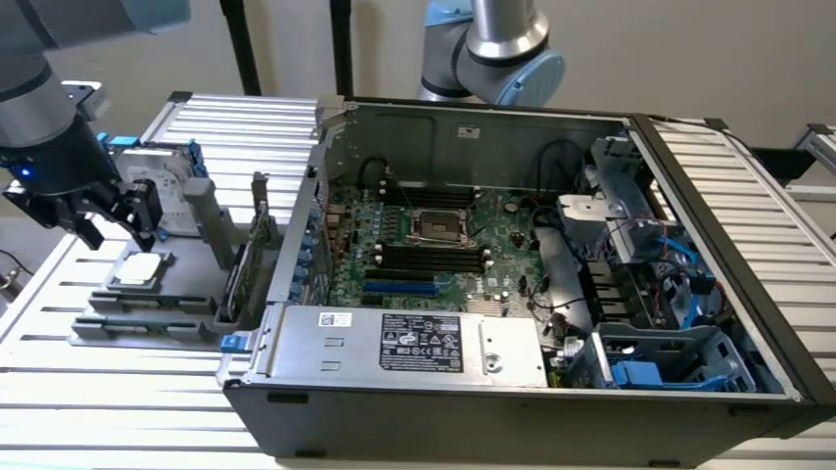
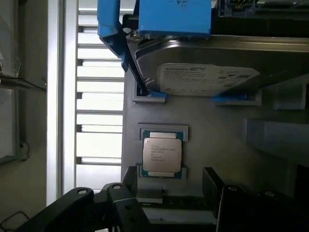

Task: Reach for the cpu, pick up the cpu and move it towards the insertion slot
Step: 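Pick up the cpu and move it towards the insertion slot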

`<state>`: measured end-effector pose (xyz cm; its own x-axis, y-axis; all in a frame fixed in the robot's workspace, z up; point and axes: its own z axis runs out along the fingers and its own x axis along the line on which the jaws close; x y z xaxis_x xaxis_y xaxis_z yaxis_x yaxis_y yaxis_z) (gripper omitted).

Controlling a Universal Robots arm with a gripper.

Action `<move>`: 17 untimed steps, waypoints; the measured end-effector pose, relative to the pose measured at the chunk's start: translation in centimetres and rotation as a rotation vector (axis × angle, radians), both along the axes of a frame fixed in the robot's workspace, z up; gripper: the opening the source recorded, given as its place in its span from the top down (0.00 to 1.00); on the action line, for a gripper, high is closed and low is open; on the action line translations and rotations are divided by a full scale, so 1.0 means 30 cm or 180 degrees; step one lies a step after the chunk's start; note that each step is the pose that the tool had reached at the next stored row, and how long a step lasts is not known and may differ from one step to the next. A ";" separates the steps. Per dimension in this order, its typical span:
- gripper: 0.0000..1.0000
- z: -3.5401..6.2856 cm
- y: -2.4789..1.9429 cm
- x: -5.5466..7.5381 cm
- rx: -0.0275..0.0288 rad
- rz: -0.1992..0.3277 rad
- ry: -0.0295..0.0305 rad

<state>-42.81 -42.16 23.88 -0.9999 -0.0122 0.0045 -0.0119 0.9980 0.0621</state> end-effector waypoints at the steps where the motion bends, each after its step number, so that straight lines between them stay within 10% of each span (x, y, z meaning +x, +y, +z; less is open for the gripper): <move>1: 0.35 -0.006 0.000 0.000 0.0000 0.0000 0.0000; 17: 0.35 -0.103 0.002 -0.013 0.0001 0.0000 0.0000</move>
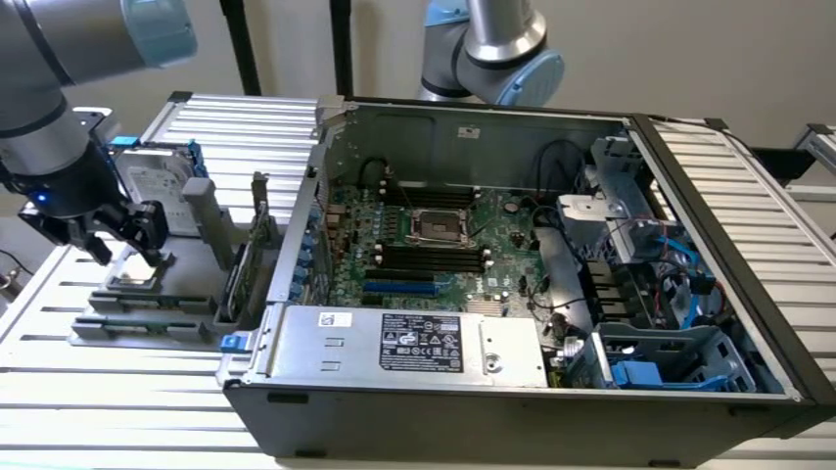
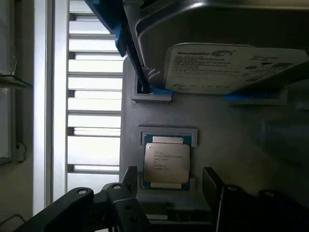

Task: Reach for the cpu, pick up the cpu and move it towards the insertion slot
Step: 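Pick up the cpu and move it towards the insertion slot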

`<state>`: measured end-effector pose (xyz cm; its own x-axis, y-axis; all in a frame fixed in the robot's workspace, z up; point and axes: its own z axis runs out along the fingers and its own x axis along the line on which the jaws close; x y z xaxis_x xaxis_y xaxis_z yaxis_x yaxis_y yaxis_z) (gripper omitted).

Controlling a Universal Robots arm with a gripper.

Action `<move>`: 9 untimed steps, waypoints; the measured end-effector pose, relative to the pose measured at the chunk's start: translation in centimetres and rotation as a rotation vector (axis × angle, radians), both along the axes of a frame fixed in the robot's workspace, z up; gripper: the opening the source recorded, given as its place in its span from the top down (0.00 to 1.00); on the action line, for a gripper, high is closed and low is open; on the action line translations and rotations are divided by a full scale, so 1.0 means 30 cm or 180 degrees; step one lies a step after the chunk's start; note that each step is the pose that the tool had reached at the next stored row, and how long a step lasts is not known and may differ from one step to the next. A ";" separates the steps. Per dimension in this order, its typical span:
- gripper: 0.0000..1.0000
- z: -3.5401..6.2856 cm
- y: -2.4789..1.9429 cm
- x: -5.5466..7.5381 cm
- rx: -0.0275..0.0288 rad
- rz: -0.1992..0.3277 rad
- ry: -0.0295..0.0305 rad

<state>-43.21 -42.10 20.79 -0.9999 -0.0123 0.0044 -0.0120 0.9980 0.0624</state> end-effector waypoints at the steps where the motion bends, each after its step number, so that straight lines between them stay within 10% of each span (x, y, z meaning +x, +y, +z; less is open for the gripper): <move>1: 0.35 -0.006 0.001 0.000 0.0000 0.0000 0.0000; 9: 0.35 -0.042 0.013 0.000 0.0001 -0.0001 0.0000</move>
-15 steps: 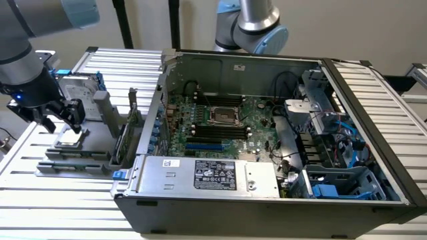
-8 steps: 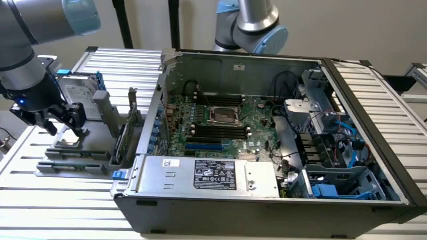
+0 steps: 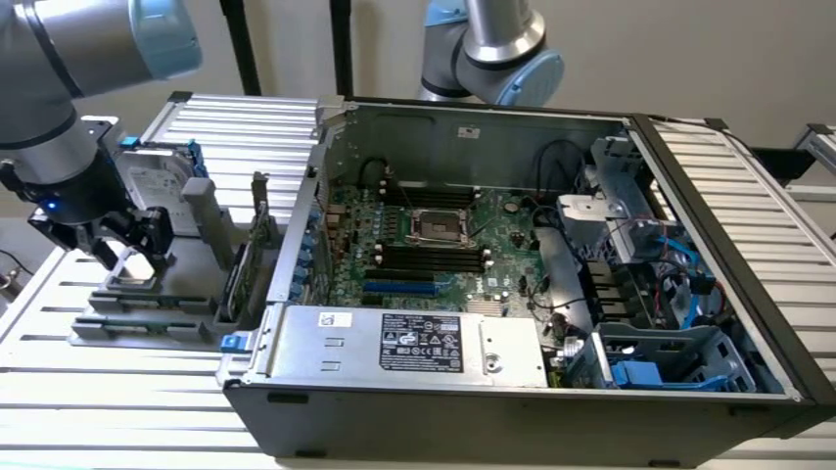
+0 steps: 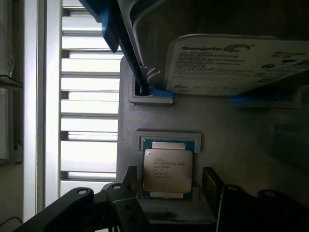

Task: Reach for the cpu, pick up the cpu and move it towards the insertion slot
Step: 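Pick up the cpu and move it towards the insertion slot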

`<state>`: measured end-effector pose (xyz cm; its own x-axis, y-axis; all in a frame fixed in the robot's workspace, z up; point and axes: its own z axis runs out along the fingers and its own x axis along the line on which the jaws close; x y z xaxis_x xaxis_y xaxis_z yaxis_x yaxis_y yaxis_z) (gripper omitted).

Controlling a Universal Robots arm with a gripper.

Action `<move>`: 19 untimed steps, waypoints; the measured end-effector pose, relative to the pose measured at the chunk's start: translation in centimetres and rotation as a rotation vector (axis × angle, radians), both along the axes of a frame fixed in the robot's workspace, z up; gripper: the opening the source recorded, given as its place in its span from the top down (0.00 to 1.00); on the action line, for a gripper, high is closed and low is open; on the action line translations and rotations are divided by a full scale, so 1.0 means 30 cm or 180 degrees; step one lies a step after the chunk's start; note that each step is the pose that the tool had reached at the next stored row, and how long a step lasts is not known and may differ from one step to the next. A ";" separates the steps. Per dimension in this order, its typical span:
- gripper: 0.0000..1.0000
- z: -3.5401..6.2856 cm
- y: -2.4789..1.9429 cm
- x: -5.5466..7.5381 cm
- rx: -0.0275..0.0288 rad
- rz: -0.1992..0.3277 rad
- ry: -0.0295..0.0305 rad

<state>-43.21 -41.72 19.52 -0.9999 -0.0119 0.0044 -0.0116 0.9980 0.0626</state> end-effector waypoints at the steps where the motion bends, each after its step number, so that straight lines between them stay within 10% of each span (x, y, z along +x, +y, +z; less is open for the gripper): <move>1: 0.35 -0.002 0.003 0.000 0.0000 -0.0002 0.0000; 19: 0.35 -0.025 0.013 -0.001 -0.0001 -0.0011 0.0016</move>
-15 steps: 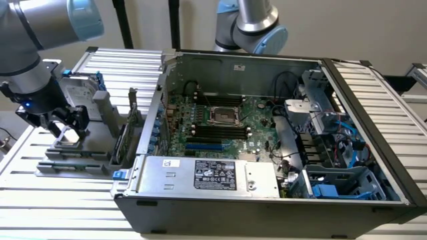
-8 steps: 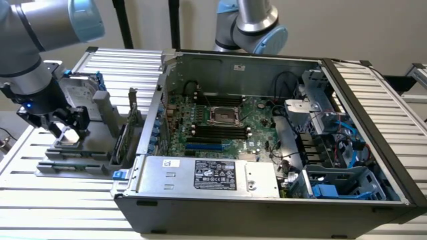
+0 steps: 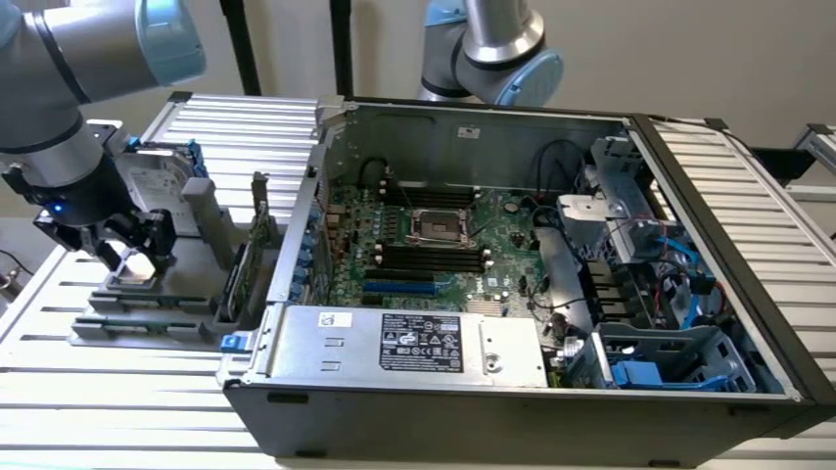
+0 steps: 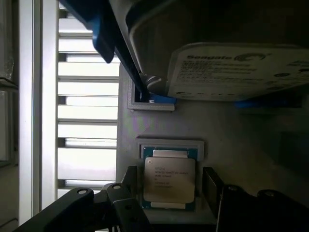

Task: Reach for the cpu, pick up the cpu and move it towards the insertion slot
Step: 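Pick up the cpu and move it towards the insertion slot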

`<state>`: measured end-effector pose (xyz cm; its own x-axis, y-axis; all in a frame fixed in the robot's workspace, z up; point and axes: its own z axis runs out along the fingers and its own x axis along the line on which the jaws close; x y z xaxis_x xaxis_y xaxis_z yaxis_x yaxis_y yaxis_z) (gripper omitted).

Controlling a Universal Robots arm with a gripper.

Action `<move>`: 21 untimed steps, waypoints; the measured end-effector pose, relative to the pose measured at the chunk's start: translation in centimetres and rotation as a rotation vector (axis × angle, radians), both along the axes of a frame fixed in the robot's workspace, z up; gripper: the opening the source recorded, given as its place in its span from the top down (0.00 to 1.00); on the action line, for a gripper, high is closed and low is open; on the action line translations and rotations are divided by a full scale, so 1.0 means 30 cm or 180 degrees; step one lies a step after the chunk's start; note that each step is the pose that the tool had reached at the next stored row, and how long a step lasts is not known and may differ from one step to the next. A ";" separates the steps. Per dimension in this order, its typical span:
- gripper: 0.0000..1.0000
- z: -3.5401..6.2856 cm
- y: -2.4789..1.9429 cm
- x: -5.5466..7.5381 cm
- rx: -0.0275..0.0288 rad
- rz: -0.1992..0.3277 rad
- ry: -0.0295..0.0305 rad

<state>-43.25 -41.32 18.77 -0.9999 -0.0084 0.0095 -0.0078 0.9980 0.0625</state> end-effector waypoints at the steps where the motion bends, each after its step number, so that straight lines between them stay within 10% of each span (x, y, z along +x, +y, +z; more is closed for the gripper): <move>1: 0.35 -0.001 0.000 0.000 0.0000 -0.0003 0.0003; 21: 0.35 -0.004 0.001 0.001 -0.0002 -0.0040 0.0028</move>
<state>-43.22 -41.29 18.64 -0.9998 0.0042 0.0183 0.0054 0.9981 0.0618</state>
